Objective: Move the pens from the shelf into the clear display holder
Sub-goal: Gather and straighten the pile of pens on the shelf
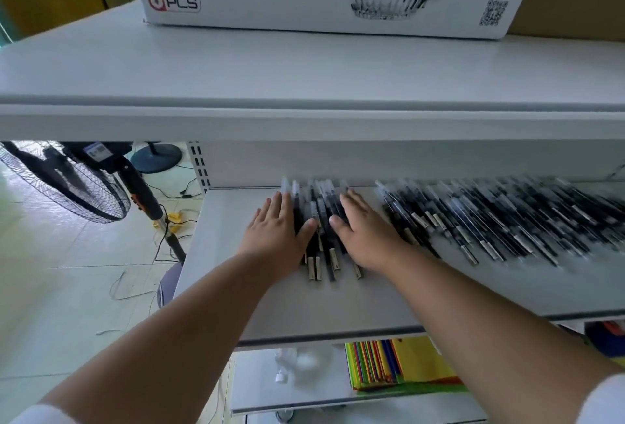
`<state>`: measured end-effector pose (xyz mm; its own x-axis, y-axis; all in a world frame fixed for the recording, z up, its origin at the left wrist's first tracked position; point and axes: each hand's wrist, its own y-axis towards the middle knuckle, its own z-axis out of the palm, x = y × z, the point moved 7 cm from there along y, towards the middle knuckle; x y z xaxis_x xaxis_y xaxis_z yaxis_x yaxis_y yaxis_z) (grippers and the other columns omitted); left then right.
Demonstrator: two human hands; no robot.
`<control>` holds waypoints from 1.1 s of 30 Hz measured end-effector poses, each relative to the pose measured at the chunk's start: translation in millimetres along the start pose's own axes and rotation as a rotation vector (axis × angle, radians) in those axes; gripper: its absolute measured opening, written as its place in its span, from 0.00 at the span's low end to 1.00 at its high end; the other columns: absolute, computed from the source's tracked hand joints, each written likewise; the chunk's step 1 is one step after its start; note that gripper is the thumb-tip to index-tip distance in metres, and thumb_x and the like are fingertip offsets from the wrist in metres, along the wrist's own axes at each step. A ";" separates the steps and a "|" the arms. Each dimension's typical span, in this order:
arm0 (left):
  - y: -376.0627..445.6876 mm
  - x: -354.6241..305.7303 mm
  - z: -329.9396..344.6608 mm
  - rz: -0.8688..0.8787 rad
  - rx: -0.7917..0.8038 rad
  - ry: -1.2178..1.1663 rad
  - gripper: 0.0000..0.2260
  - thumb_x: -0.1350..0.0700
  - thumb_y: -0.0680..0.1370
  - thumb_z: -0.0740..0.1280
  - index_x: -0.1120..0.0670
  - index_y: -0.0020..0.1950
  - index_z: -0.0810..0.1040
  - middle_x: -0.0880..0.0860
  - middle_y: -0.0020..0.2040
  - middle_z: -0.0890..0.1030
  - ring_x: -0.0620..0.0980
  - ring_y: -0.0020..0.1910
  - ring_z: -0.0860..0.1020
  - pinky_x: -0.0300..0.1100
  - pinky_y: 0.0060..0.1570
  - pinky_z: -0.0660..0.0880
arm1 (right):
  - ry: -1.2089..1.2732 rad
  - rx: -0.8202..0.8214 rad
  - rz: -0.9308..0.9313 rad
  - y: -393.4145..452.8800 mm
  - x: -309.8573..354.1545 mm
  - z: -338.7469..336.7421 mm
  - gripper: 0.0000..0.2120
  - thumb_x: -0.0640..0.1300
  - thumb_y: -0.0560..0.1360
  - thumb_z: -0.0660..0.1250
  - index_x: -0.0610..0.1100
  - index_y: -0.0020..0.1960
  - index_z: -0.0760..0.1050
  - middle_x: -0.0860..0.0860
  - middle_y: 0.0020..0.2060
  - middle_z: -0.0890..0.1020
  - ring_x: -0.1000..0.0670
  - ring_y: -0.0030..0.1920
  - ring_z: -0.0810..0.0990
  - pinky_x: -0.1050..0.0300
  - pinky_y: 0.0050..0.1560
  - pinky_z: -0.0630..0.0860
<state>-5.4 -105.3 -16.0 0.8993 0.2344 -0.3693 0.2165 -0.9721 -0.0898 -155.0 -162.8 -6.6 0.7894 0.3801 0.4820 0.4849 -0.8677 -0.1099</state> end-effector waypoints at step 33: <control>-34.7 -2.7 1.7 0.248 -0.017 0.030 0.58 0.17 0.56 0.57 0.42 0.80 0.44 0.51 0.81 0.40 0.52 0.79 0.37 0.48 0.76 0.43 | -0.033 0.101 -0.230 -49.6 -15.0 -7.7 0.48 0.73 0.66 0.67 0.57 0.79 0.51 0.66 0.77 0.42 0.60 0.76 0.50 0.53 0.75 0.56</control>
<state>-16.1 -72.2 -13.4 0.9366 -0.0113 -0.3501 -0.0062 -0.9999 0.0157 -193.8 -128.0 -1.7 0.6654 0.5755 0.4755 0.6868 -0.7215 -0.0879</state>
